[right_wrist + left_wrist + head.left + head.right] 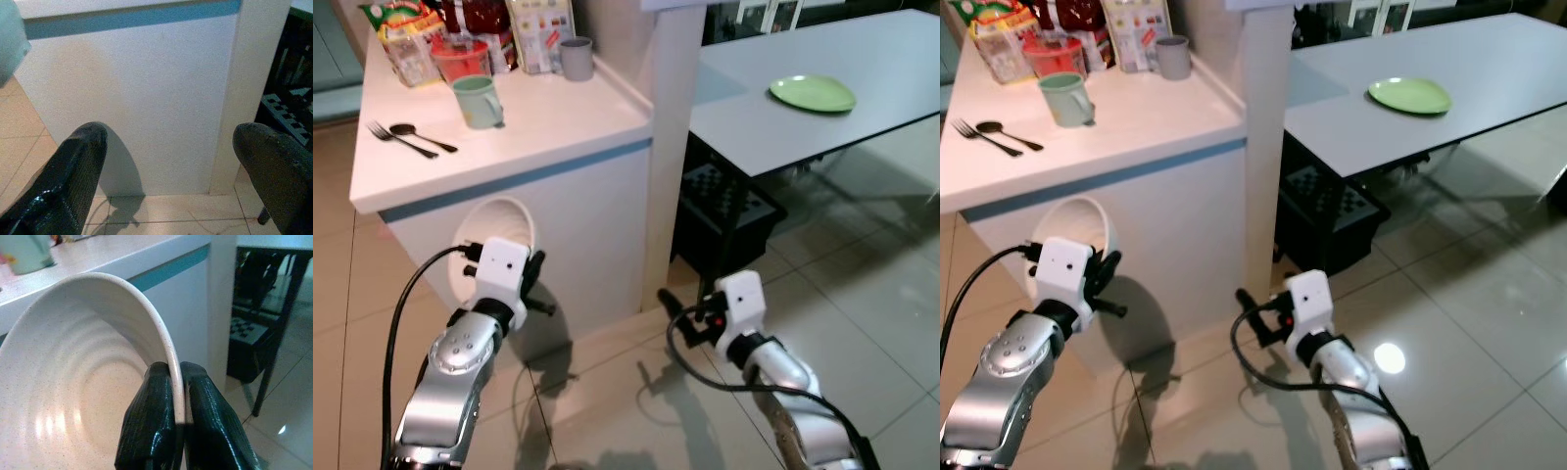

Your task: Setting the table

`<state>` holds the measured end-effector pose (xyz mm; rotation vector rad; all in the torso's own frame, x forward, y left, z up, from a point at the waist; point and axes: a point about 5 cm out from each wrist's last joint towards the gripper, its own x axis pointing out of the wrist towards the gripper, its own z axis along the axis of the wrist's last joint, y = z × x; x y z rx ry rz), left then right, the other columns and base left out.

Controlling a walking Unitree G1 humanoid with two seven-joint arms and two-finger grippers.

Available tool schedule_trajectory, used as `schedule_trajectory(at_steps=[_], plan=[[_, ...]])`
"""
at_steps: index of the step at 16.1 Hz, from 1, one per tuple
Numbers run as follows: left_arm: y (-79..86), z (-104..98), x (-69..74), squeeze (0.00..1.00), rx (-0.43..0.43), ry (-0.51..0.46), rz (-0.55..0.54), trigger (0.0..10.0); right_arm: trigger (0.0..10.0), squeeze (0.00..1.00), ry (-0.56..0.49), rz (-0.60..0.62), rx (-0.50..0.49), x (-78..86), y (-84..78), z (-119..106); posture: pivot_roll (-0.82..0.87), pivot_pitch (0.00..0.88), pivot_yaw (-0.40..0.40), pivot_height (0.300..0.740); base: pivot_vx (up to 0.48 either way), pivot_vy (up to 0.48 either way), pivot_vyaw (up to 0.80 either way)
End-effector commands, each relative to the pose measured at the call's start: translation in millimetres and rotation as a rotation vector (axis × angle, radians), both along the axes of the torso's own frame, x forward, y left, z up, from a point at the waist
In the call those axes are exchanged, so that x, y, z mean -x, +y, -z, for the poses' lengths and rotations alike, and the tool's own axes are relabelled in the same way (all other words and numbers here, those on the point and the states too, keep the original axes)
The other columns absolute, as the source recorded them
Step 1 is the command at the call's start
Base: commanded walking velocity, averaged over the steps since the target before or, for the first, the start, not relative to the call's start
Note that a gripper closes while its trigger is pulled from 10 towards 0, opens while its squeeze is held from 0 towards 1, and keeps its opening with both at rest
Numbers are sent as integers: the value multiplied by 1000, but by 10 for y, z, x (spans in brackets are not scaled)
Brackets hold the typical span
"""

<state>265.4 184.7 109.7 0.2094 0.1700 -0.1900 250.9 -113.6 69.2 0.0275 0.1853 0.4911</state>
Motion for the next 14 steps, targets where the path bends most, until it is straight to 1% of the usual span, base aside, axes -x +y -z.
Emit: schedule_trajectory(at_steps=[1, 2, 4, 6, 8, 11, 12, 13, 14], plan=[[-14, -89, -52, 0, -22, -41, -2, 10000, 10000, 0, -22, 2, 7, 4, -28, -40, 130, 0, 38, 740, 431, 0, 0], [-24, -81, -56, 0, -38, -37, -1, 10000, 10000, 0, -20, 0, 7, 12, -28, -35, 129, 0, 39, 740, 435, 0, 0], [-54, -79, -65, 0, -41, -40, 7, 10000, 10000, 0, -16, -3, 7, 25, -28, -23, 125, 0, 42, 740, 426, 0, 0], [-70, -82, -71, 0, -37, -43, 13, 10000, 10000, 0, -15, -1, 7, 27, -32, -18, 124, 0, 43, 740, 302, -368, 0], [-87, -89, -85, 0, -41, -49, 26, 10000, 10000, 0, -14, 0, 10, 23, -46, -12, 122, 0, 41, 740, 0, -452, 0], [-133, -121, -91, 0, -25, -76, 39, 10000, 10000, 0, -10, 1, 13, 12, -59, -4, 123, 0, 40, 740, 0, -470, 0], [-143, -103, -82, 0, -36, -64, 45, 10000, 10000, 0, -8, 1, 13, 9, -60, 0, 125, 0, 39, 740, 0, -480, 0], [-147, -94, -78, 0, -39, -62, 44, 10000, 10000, 0, -7, 0, 13, 7, -57, 2, 125, 0, 39, 740, 0, 0, 0], [-150, -98, -76, 0, -24, -64, 39, 10000, 10000, 0, -7, -2, 12, 5, -53, 3, 125, 0, 39, 740, 0, 0, 0]])
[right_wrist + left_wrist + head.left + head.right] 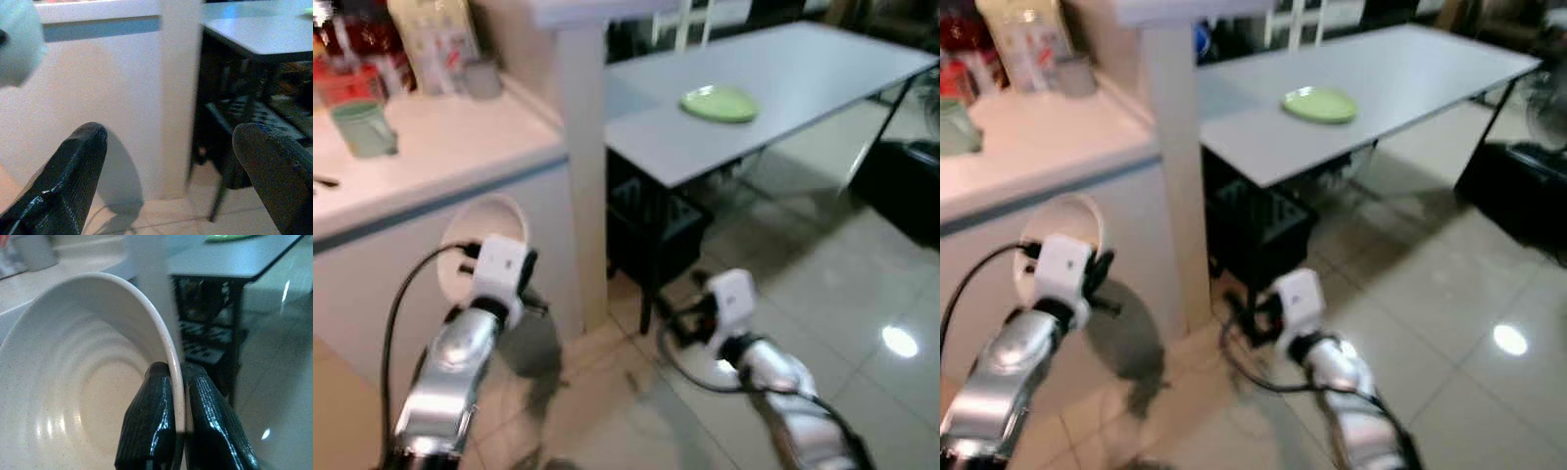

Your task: Setting the table

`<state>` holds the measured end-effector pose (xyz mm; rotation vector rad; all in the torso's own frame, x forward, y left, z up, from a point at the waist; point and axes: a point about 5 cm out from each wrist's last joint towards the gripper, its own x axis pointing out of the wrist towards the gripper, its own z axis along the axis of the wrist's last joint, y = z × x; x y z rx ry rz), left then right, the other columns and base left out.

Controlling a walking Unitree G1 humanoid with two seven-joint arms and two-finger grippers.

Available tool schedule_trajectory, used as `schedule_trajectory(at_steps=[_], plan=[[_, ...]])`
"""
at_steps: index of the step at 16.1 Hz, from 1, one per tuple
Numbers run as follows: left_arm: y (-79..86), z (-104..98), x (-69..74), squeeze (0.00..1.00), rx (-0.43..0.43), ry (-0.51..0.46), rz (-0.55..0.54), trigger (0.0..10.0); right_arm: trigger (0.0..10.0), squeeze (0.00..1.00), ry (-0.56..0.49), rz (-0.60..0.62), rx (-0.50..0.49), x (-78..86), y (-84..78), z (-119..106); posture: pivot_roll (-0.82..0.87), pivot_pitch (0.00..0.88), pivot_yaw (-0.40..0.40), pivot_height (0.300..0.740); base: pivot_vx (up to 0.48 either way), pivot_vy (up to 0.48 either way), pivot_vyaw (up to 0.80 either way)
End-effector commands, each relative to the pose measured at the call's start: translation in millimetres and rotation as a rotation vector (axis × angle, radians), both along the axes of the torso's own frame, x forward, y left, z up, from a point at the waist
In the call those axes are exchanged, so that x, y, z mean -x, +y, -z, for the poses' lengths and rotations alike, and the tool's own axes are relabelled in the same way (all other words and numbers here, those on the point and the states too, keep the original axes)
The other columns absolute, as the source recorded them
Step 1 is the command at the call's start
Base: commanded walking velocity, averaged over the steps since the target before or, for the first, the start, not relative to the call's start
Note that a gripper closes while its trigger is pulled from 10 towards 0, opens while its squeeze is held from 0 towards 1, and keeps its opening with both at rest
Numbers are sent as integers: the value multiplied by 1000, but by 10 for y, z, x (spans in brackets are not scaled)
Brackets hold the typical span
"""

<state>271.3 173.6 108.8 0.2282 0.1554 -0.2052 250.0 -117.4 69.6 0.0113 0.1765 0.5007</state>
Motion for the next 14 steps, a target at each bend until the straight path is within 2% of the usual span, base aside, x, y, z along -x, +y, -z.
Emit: schedule_trajectory(at_steps=[1, 6, 9, 13, 14], plan=[[-48, -111, -19, 0, -11, -51, 25, 10000, 10000, 0, 6, 8, -1, -5, -11, 9, 125, 0, 39, 740, 0, 0, 0], [-56, -141, -46, 0, -60, -81, 27, 10000, 10000, 0, 10, 5, -5, 14, 18, 21, 121, 0, 49, 740, 0, 0, 0], [-92, -119, -58, 0, -70, -64, 45, 10000, 10000, 0, 13, 8, -5, 24, 13, 31, 118, 0, 51, 740, 0, 0, 0], [-157, -150, -72, 0, -91, -82, 72, 10000, 10000, 0, 12, 12, -6, 24, 12, 32, 113, 0, 58, 740, 435, 0, 0], [-168, -159, -76, 0, -98, -86, 76, 10000, 10000, 0, 13, 13, -6, 25, 13, 35, 113, 0, 59, 740, 304, -368, 0]])
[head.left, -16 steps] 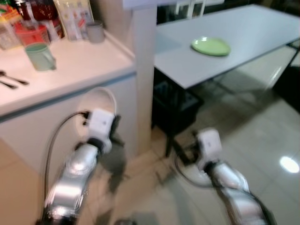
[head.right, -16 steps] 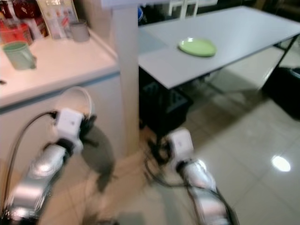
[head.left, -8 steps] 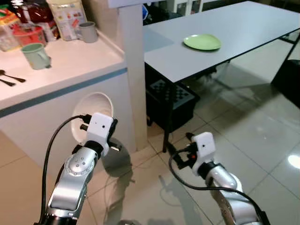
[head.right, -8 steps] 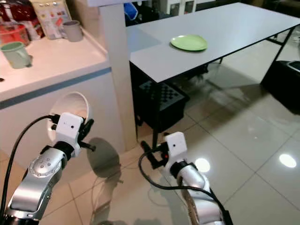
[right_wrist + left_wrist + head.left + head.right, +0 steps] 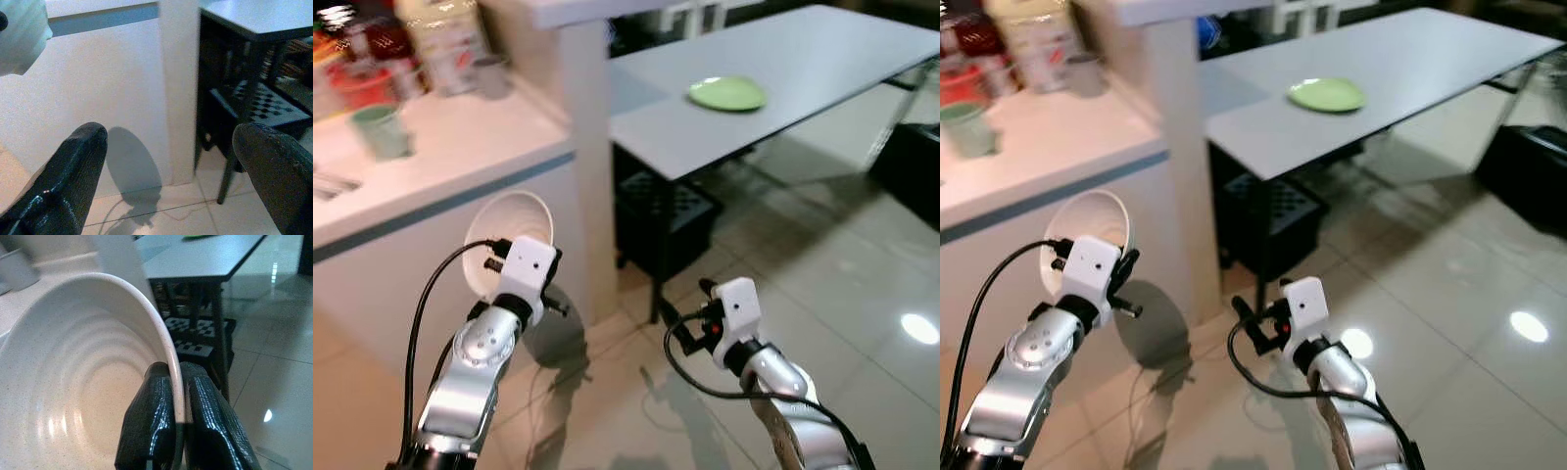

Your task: Setting the table

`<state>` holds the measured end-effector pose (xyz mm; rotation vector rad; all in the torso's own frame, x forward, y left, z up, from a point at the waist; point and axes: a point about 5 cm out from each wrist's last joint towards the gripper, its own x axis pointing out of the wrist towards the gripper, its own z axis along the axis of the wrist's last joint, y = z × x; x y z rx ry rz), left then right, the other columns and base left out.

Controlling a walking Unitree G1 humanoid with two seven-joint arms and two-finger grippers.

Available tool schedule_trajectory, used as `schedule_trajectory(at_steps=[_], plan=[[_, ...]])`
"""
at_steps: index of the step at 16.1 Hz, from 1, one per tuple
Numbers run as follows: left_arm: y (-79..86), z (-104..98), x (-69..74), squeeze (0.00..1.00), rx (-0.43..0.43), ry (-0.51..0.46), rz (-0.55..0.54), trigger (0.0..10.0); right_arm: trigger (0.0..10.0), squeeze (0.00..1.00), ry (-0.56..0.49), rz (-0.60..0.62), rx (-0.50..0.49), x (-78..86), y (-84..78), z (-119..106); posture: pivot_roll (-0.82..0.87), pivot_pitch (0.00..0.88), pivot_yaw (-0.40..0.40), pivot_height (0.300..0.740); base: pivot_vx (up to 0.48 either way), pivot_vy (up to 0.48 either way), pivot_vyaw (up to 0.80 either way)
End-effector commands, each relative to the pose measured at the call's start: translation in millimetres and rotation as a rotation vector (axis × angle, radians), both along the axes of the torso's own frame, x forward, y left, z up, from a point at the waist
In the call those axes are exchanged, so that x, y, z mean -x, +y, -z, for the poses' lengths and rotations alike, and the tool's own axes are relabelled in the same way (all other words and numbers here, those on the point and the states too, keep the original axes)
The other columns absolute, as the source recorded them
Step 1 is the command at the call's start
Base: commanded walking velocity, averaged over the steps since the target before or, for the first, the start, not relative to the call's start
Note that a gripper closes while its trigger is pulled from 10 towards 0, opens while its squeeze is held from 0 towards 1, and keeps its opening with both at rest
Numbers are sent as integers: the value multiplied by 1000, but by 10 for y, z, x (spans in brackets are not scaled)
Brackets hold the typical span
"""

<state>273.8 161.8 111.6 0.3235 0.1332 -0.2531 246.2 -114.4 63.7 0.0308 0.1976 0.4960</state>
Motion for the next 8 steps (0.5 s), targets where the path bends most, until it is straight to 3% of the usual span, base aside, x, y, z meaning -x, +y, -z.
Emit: schedule_trajectory(at_steps=[1, 5, 8], plan=[[-53, -138, -58, 0, -15, -63, 18, 10000, 10000, 0, -12, 7, 7, -15, -14, -23, 112, 0, 60, 740, 0, -416, 0], [-53, -145, -86, 0, -30, -54, -2, 10000, 10000, 0, -14, 6, 3, -29, 5, -28, 115, 0, 63, 740, 0, -419, 0], [-34, -128, -108, 0, -61, -42, -30, 10000, 10000, 0, -23, 7, 9, -37, 23, -36, 115, 0, 65, 740, 274, -389, 0]])
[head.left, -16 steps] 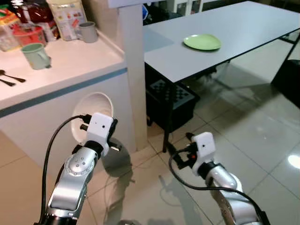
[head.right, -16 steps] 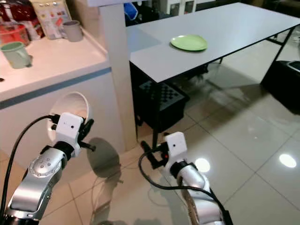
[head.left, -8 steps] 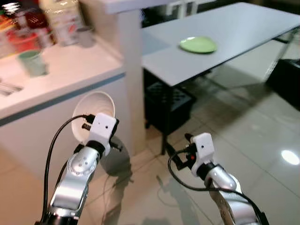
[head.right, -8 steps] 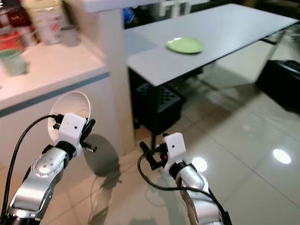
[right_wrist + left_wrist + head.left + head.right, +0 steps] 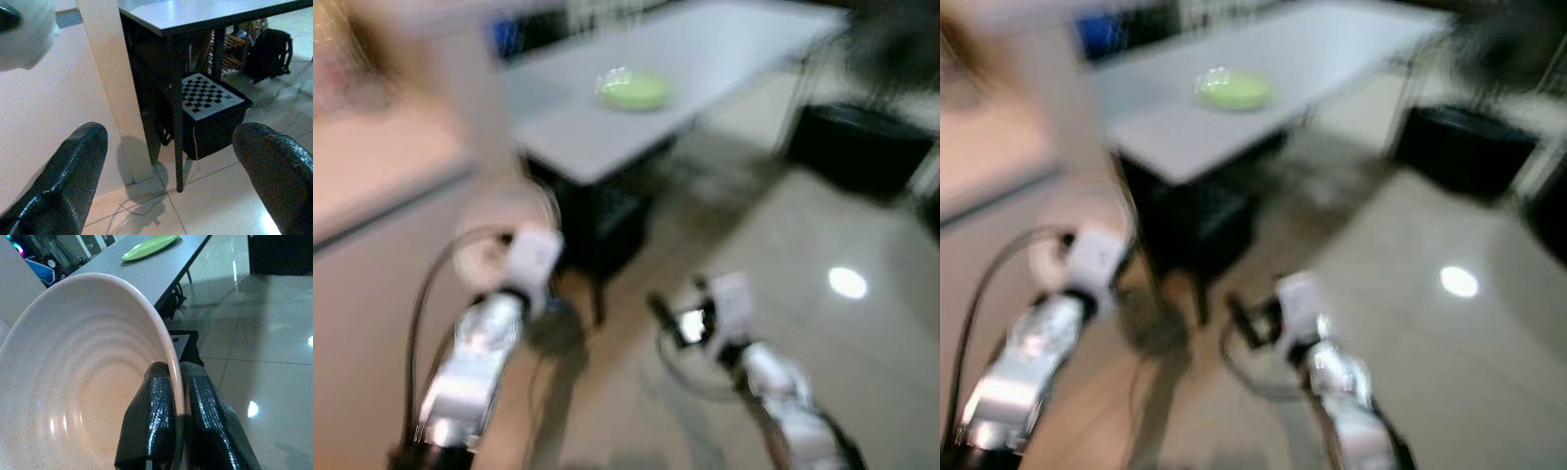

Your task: Setting the table

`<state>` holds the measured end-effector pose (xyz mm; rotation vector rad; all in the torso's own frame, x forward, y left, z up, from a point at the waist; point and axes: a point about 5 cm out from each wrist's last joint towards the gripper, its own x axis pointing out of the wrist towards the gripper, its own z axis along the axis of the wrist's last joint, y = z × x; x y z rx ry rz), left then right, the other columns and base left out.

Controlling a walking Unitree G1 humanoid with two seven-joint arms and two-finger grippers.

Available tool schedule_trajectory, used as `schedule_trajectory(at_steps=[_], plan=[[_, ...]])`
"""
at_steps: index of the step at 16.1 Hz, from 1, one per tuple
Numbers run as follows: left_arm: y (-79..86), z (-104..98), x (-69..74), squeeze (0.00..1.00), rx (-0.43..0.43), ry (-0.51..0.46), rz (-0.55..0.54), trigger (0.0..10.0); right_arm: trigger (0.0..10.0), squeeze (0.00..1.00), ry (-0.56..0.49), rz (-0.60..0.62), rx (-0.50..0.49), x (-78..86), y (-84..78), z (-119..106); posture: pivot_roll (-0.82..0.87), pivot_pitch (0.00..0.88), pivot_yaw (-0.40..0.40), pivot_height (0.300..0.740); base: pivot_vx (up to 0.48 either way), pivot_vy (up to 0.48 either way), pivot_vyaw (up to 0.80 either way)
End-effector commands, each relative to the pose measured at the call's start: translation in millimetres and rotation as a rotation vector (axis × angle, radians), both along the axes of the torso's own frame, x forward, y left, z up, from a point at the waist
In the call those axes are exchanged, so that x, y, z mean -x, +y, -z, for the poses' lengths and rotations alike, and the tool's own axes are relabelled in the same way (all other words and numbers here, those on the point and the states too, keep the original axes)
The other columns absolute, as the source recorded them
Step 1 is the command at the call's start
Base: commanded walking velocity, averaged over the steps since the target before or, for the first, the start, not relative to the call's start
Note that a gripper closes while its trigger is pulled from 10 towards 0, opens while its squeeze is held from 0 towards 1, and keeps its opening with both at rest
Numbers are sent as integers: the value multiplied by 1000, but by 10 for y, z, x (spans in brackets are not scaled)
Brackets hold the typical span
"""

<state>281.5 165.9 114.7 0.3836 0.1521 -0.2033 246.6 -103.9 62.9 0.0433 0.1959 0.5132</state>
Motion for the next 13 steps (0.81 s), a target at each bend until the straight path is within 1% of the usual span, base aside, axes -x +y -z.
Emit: schedule_trajectory(at_steps=[1, 2, 6, 9, 10, 11, 13], plan=[[-69, -98, -38, 0, -6, -46, 8, 10000, 10000, 0, -30, 22, 30, -34, -80, -48, 112, 0, 67, 740, 461, 0, 0], [-71, -96, -43, 0, -26, -53, 3, 10000, 10000, 0, -35, 21, 35, -34, -80, -49, 112, 0, 68, 740, 442, 0, 0], [-55, -81, -44, 0, -26, -48, -20, 10000, 10000, 0, -19, 28, 34, -31, -83, -26, 108, 0, 68, 740, 0, 0, 0], [-63, -78, -41, 0, -33, -49, -25, 10000, 10000, 0, -1, 34, 22, -33, -84, -7, 113, 0, 66, 740, 0, 0, -800], [-79, -55, -35, 0, -8, -26, -7, 10000, 10000, 0, 3, 33, 22, -30, -84, -1, 115, 0, 64, 740, 0, 0, -800], [-70, -54, -33, 0, -30, -31, -16, 10000, 10000, 0, 6, 30, 23, -30, -83, 4, 115, 0, 64, 740, 0, 0, -800], [-69, -52, -39, 0, -39, -34, -25, 10000, 10000, 0, -1, 30, 25, -38, -83, 2, 116, 0, 64, 740, 0, 0, -800]])
